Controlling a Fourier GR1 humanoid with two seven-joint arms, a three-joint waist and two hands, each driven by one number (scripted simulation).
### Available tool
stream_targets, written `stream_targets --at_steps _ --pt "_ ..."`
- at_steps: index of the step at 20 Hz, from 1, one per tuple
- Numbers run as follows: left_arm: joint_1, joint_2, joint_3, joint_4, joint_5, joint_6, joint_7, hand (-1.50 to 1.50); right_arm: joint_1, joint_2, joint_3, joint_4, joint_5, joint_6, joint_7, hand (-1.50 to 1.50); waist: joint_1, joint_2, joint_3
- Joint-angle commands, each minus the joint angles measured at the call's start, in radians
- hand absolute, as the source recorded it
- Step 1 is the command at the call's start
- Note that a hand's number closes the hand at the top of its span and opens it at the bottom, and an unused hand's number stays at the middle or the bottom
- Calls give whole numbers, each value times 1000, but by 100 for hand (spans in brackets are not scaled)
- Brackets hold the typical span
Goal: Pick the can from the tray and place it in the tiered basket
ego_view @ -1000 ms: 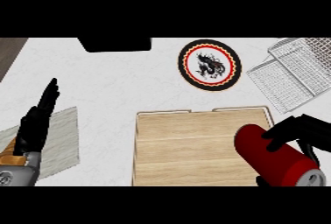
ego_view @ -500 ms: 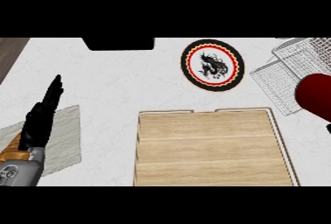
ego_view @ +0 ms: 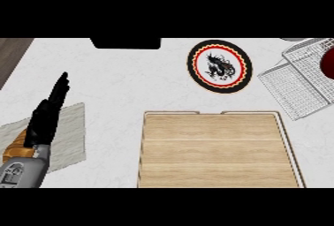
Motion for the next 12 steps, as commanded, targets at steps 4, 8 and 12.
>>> stream_targets --at_steps 4,8,12 --pt "13 -31 -31 -37 -37 15 25 0 -94 -4 81 197 317 -57 -38 150 22 3 0" --pt "8 -26 -2 -23 -29 -1 4 0 -224 81 118 436 418 -54 -155 150 26 6 0" --pt "44 -12 31 -45 -6 -44 -5 0 -307 138 101 586 456 -3 -292 150 9 0 0"
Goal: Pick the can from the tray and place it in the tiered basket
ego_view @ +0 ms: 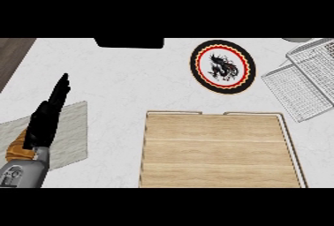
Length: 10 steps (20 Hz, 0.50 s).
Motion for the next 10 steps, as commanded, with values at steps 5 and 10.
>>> stream_targets --at_steps 5,10 --pt "-8 -19 28 44 -11 -18 -38 0 -159 131 20 316 94 70 -239 150 -7 0 0" --pt "-60 -33 18 35 -34 -16 37 0 -228 142 -8 543 108 157 -381 150 -8 1 0"
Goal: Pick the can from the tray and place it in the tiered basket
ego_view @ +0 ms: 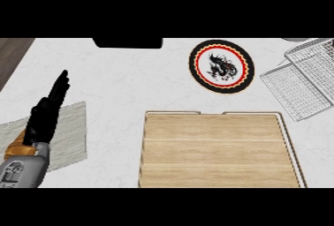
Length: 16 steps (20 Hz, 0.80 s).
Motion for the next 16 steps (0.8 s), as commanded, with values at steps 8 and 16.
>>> stream_targets --at_steps 8,16 --pt "14 -32 9 20 -27 5 -41 0 -58 100 -10 354 41 143 -95 -150 -2 1 0" --pt "21 -44 -12 -44 -51 -4 27 0 -199 95 -174 484 -75 210 -147 -150 -1 -2 1"
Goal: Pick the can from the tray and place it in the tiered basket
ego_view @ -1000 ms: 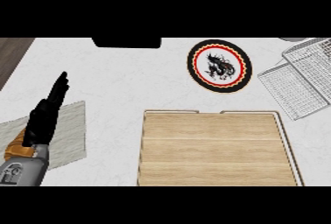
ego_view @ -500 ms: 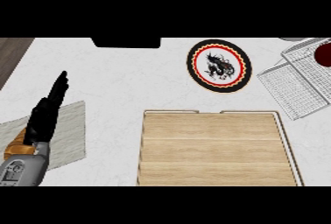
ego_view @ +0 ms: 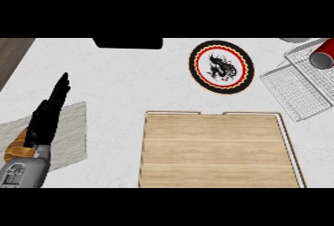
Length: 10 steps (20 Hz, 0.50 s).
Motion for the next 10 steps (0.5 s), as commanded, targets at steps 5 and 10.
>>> stream_targets --at_steps 5,10 --pt "-12 -36 2 18 -23 19 -11 0 -112 -58 -139 107 -76 19 7 -150 -10 4 5" --pt "70 -18 5 -48 -20 -3 -40 0 -111 -176 -191 218 -90 86 42 -150 4 5 6"
